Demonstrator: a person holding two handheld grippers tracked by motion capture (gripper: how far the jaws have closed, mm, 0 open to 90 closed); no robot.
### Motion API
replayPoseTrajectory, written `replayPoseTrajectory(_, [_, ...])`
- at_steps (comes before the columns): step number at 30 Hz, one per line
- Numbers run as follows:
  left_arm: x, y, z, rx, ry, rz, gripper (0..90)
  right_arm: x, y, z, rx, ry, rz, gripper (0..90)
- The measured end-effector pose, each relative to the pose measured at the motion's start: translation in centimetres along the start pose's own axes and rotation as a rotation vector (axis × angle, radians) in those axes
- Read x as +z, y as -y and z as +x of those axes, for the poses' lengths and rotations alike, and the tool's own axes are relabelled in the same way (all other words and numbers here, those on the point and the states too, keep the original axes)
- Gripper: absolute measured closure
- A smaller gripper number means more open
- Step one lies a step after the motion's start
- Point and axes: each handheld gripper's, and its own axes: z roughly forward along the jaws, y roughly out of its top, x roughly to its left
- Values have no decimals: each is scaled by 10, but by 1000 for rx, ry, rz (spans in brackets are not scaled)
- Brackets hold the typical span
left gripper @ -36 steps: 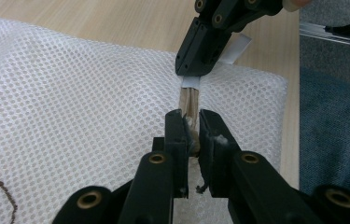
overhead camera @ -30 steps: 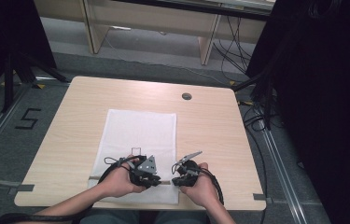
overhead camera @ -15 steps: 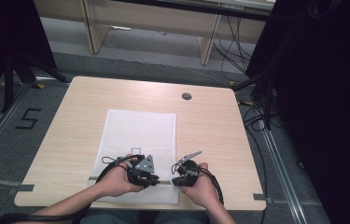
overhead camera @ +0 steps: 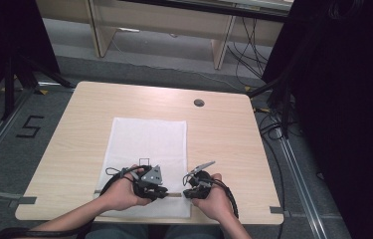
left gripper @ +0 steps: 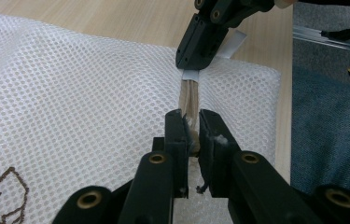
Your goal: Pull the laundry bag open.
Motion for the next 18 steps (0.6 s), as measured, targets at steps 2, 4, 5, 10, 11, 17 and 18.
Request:
replayPoseTrajectory(2, [0, 0, 0, 2, 2, -1, 819, 0, 0, 0, -2, 4, -2, 900])
replayPoseTrajectory(4, [-1, 0, 0, 4, 2, 1, 819, 0, 0, 0, -1, 3, -1, 900])
replayPoseTrajectory(5, [-1, 0, 1, 13, 1, -4, 819, 0, 0, 0, -3, 0, -2, 900])
replayPoseTrajectory(10, [-1, 1, 1, 0, 5, -6, 819, 0, 0, -1, -3, 0, -2, 900])
replayPoseTrajectory(11, [-1, 1, 1, -1, 6, -8, 819, 0, 0, -1, -3, -1, -2, 900])
replayPoseTrajectory(17, [-3, 2, 0, -3, 4, -11, 819, 0, 0, 0, -6, 5, -3, 900])
replayPoseTrajectory(18, [-3, 3, 0, -10, 4, -16, 819, 0, 0, 0, -6, 6, -2, 900])
